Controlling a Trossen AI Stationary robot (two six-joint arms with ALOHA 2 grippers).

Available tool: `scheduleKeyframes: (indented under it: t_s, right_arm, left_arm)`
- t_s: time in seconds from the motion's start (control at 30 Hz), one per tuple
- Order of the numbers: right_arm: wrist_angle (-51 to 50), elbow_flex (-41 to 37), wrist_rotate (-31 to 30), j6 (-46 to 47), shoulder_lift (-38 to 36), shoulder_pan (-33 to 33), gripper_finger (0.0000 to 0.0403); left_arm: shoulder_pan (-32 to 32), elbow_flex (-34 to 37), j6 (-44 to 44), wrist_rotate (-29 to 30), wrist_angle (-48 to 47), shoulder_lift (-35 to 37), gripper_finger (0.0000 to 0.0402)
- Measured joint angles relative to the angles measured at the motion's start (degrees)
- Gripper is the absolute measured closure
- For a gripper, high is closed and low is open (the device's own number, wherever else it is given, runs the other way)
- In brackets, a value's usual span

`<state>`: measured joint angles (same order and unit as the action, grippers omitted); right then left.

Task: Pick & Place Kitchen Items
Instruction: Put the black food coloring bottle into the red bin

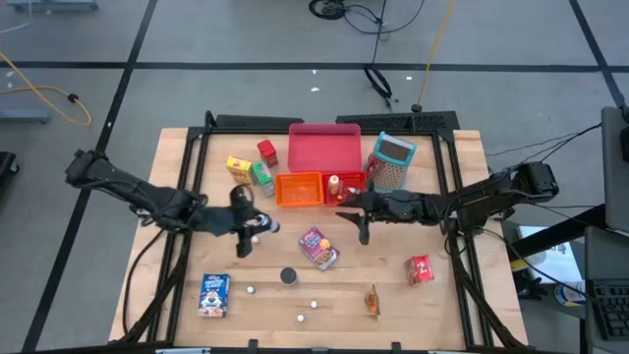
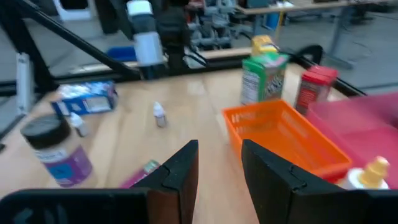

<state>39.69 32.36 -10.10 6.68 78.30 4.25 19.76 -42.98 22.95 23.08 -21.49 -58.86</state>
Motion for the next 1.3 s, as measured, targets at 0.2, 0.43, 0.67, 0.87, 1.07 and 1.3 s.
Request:
scheduleKeyframes:
  t_s: [0.2,0.43,0.67,0.87,1.07,1.3]
  right_arm:
    - [3.0,0.0,3.3,-0.3,0.0,0.2,0.0286]
    - [0.7,2.0,4.4,-2.2,0.0,2.0,0.0281]
    - [0.2,2.8,4.3,-4.8,0.1,2.4,0.0258]
    - [0.4,2.8,4.3,-4.9,0.1,2.4,0.0232]
    - [0.0,2.6,5.2,-5.3,0.5,2.6,0.0218]
    - [0.5,2.9,4.0,-5.3,1.5,2.5,0.0232]
  left_arm:
    - [-5.6,-6.6,-9.0,-4.5,4.3,-8.9,0.0272]
    - [-10.7,-15.0,-17.5,-11.0,6.8,-18.3,0.0258]
    - [-14.1,-22.8,-21.7,-17.6,8.4,-26.2,0.027]
    - [-15.0,-28.9,-24.0,-22.1,8.1,-33.0,0.0259]
    - [-15.2,-34.1,-26.9,-23.1,6.1,-38.0,0.026]
    - [-16.0,-37.1,-27.4,-23.2,9.0,-39.4,0.0262]
